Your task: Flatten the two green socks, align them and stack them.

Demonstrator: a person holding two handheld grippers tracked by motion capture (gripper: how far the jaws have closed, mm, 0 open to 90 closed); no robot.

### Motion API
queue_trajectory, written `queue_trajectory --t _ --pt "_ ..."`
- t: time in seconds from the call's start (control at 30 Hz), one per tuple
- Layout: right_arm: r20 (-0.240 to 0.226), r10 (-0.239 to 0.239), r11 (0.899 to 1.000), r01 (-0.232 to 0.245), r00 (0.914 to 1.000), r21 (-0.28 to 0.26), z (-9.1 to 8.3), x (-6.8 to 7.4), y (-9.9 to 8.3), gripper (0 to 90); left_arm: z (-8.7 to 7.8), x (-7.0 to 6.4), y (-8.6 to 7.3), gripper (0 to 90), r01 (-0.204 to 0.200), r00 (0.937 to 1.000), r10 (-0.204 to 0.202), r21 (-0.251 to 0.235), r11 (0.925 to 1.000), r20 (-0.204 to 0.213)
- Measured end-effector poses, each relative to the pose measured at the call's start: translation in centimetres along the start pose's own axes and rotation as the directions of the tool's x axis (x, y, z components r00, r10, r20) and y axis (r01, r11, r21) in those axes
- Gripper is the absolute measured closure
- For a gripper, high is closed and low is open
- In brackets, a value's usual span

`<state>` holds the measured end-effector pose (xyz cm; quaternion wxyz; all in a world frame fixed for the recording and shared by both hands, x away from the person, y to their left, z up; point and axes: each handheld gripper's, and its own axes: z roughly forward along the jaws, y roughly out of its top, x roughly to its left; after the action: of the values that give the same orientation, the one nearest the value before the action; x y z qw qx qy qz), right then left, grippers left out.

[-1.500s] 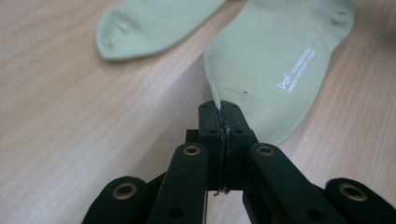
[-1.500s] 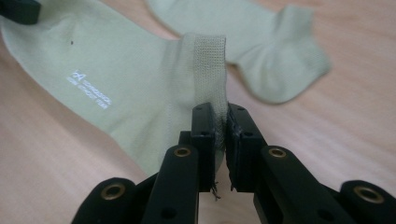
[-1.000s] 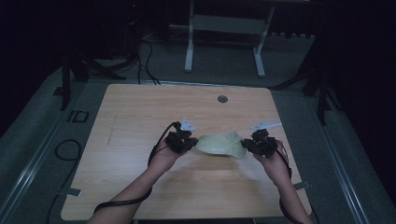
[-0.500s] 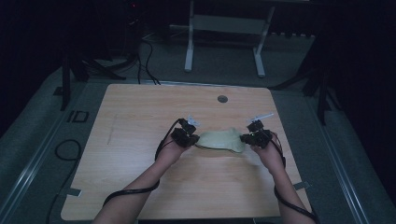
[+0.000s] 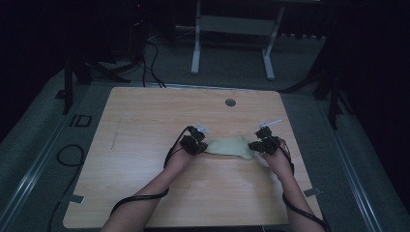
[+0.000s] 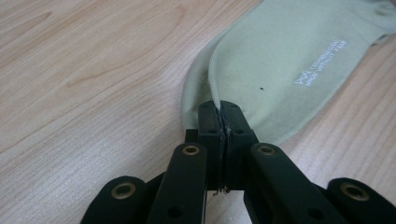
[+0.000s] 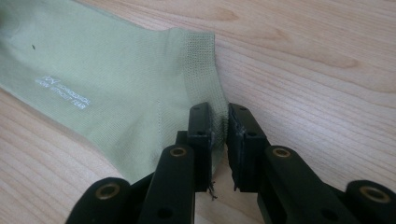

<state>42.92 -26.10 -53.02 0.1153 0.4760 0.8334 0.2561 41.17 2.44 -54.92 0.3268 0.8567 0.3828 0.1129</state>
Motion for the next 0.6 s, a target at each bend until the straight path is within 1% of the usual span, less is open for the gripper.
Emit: queue_trajectory --t 0.03,0.07,0.13,0.17,0.2,0.23,0.3,0.33,0.37,0.4,0.43,0.47,0.53,0.57,0.6 --pt "-0.006 0.006 1.0 -0.006 1.0 0.008 0.1 0.1 0.0 78.3 0.0 0.1 0.0 85.8 0.001 0.9999 -0.001 -0.008 1.0 -0.014" --pt "-0.006 0.001 1.0 -0.001 1.0 0.007 0.2 0.1 0.0 75.3 -0.1 0.2 0.0 82.3 0.005 0.9997 -0.005 -0.013 0.9999 -0.024" --pt "-0.008 -0.002 1.0 0.002 1.0 0.016 0.4 0.2 -0.1 67.8 0.1 0.4 0.0 73.9 0.007 0.9998 -0.007 0.001 1.0 -0.018" --pt "-0.009 -0.011 1.0 0.011 0.9999 0.024 0.8 0.4 -0.3 59.4 0.2 0.5 0.0 67.3 0.007 0.9997 -0.007 0.009 0.9999 -0.022" --pt "-0.009 -0.011 1.0 0.011 0.9999 0.024 0.8 0.4 -0.3 59.4 0.3 0.6 -0.1 67.3 0.006 0.9996 -0.006 0.012 0.9999 -0.027" --pt "-0.008 -0.018 0.999 0.019 0.9998 0.027 0.9 0.4 -0.3 56.0 0.4 0.8 -0.2 66.1 0.013 0.9996 -0.012 0.01 0.9999 -0.026" --pt "-0.008 -0.013 1.0 0.014 0.9999 0.018 1.0 0.4 -0.5 53.2 0.4 1.0 -0.2 63.0 0.028 0.9993 -0.028 0.004 0.9996 -0.027" --pt "-0.007 -0.026 1.0 0.026 0.9996 0.017 1.0 0.5 -0.5 49.4 0.4 1.1 -0.2 62.6 0.029 0.9991 -0.029 0.005 0.9996 -0.03" --pt "-0.007 -0.026 1.0 0.026 0.9996 0.017 1.0 0.5 -0.5 49.4 0.4 1.1 -0.2 62.6 0.029 0.9991 -0.028 0.005 0.9996 -0.031" --pt "0.007 -0.045 0.999 0.044 0.999 0.027 1.0 0.7 -0.5 46.0 0.4 1.0 -0.2 59.9 0.023 0.999 -0.023 0.008 0.9997 -0.037" --pt "0.007 -0.045 0.999 0.044 0.999 0.027 1.0 0.7 -0.5 46.0 0.3 0.9 -0.2 59.9 0.019 0.999 -0.019 0.008 0.9998 -0.041" --pt "0.015 -0.048 0.998 0.048 0.9987 0.031 0.9 0.8 -0.5 45.8 0.2 1.0 -0.2 57.3 0.03 0.999 -0.029 0.004 0.9996 -0.035" --pt "0.02 -0.044 0.999 0.044 0.9988 0.022 0.7 0.8 -0.4 46.1 -0.1 1.0 -0.2 56.9 0.048 0.9987 -0.048 -0.007 0.9988 -0.017" --pt "0.017 -0.038 0.999 0.038 0.9991 0.008 0.3 0.9 -0.4 49.8 -0.3 0.9 -0.2 56.0 0.048 0.9986 -0.048 -0.016 0.9987 -0.02" --pt "0.004 -0.032 0.999 0.032 0.9995 -0.008 -0.1 1.0 -0.3 53.7 -0.6 0.8 -0.1 55.2 0.044 0.9989 -0.044 -0.025 0.9987 -0.013"
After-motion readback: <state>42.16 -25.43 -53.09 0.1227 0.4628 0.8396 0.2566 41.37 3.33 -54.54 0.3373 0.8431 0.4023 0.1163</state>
